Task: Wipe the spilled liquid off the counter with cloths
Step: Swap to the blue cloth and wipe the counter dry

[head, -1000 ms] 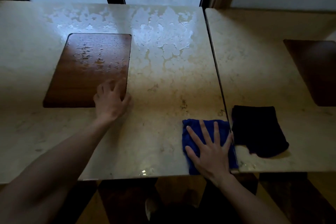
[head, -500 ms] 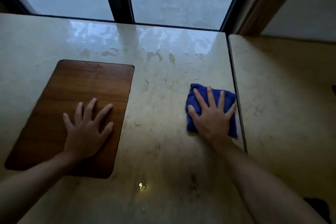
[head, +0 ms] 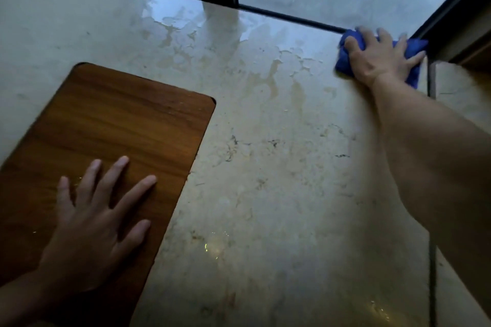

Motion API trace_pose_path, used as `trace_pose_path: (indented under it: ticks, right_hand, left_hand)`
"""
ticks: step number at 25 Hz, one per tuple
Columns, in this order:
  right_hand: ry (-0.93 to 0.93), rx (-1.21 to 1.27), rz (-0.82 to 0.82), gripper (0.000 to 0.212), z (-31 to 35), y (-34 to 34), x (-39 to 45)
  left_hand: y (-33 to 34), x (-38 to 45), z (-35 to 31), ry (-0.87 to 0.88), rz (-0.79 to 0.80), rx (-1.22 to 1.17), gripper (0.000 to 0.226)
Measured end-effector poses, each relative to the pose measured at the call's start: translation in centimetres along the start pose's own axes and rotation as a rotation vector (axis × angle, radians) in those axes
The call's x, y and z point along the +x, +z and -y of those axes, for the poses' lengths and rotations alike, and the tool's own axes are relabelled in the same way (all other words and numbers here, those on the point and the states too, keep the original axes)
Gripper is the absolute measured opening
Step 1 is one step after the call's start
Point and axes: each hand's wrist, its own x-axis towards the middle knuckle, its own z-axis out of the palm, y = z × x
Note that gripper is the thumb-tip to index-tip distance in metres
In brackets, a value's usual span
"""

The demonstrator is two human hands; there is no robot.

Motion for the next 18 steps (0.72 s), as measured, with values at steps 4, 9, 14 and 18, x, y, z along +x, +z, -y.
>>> trace_pose_path:
  ticks: [4,9,14,18]
  right_hand:
    - [-0.055,-0.068,0.03,0.061,0.4,0.7,-3.2]
    - [-0.181,-0.05,0.054,0.06,1.8,2.0,-15.9]
    - [-0.222,-0.084,-0.075,0.06,0.7,6.1,-40.7]
    - [-0.235,-0.087,-0.025,0.066,-1.3,8.7,-61.8]
  left_hand:
    - [-1.0,-0.1,-0.5,0.026,-0.036,-0.048,0.071]
    - [-1.3,0.0,-0.4,0.056,-0.042,-0.079,0.072]
    - [-1.6,0.0,-0.4,0.07,-0.056,-0.099,0.071]
    - [-3.5,0.2,-0.4,0.084,0.094,-0.177,0.066]
